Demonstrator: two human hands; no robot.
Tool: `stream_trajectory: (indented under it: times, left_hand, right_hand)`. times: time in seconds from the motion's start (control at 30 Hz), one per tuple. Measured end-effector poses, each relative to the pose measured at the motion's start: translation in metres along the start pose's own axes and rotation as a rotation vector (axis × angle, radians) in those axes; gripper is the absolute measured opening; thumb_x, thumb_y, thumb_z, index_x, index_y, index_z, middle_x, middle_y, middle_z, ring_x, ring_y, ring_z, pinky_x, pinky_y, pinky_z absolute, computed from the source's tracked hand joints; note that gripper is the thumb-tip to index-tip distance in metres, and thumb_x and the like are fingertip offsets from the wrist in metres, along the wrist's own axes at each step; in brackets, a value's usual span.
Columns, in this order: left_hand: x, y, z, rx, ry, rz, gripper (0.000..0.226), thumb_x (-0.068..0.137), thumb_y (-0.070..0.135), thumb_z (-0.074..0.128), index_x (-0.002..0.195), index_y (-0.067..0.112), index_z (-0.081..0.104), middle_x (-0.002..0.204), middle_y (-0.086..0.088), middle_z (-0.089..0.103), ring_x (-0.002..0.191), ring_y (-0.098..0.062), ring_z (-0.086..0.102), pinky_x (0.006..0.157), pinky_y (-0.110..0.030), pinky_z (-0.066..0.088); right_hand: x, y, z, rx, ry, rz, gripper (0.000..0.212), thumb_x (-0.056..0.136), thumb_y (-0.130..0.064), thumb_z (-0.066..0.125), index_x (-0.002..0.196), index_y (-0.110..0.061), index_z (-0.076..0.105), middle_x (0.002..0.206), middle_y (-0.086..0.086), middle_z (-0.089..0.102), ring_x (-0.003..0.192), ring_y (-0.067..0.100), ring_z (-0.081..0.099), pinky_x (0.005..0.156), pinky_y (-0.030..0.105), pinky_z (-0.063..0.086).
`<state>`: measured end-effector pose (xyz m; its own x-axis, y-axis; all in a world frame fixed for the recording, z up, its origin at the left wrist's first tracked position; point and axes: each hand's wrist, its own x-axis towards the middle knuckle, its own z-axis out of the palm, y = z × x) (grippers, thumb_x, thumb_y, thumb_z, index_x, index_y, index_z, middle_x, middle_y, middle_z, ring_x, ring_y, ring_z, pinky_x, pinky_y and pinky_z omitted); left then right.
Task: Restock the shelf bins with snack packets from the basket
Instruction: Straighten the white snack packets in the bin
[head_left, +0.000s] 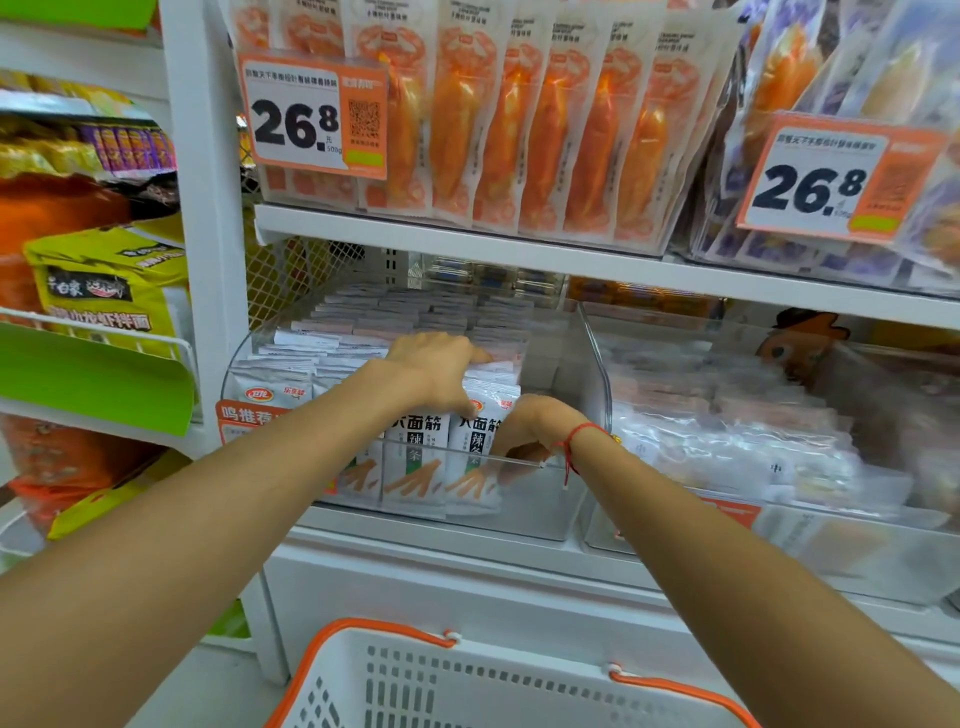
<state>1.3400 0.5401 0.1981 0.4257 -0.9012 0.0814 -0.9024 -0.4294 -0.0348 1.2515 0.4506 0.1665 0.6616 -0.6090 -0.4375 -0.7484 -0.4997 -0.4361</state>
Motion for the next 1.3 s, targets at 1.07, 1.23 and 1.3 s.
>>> stream_trajectory:
  times: [1.07,1.23,1.3]
  left_hand:
    - [-0.07,-0.041,-0.022,-0.122,0.002,-0.045,0.094,0.078,0.078,0.025,0.153,0.025,0.006,0.159,0.006,0.002,0.147,-0.016,0.0,0.12,-0.04,0.002]
    - [-0.107,-0.093,-0.011,-0.153,0.039,-0.229,0.06,0.1,0.046,0.015,0.153,0.02,0.002,0.159,0.003,-0.003,0.147,-0.013,0.0,0.119,-0.03,0.003]
    - [-0.107,-0.095,0.004,-0.165,0.006,-0.248,0.056,0.102,0.041,0.012,0.152,0.018,0.007,0.16,0.001,0.004,0.147,-0.015,0.004,0.118,-0.03,0.007]
  right_hand:
    - [-0.034,0.003,-0.004,-0.013,0.322,-0.284,0.093,0.089,-0.012,0.058,0.15,-0.017,-0.012,0.156,0.018,0.012,0.135,0.035,0.034,0.104,0.037,0.036]
    - [-0.039,0.004,0.004,-0.29,0.479,-0.414,0.077,0.093,-0.01,0.046,0.152,-0.021,-0.003,0.159,0.011,-0.004,0.146,0.035,-0.001,0.117,0.051,0.012]
    - [-0.038,-0.003,0.009,-0.364,0.397,-0.422,0.075,0.092,-0.009,0.045,0.152,-0.021,0.001,0.16,0.007,-0.004,0.146,0.031,-0.004,0.117,0.054,0.01]
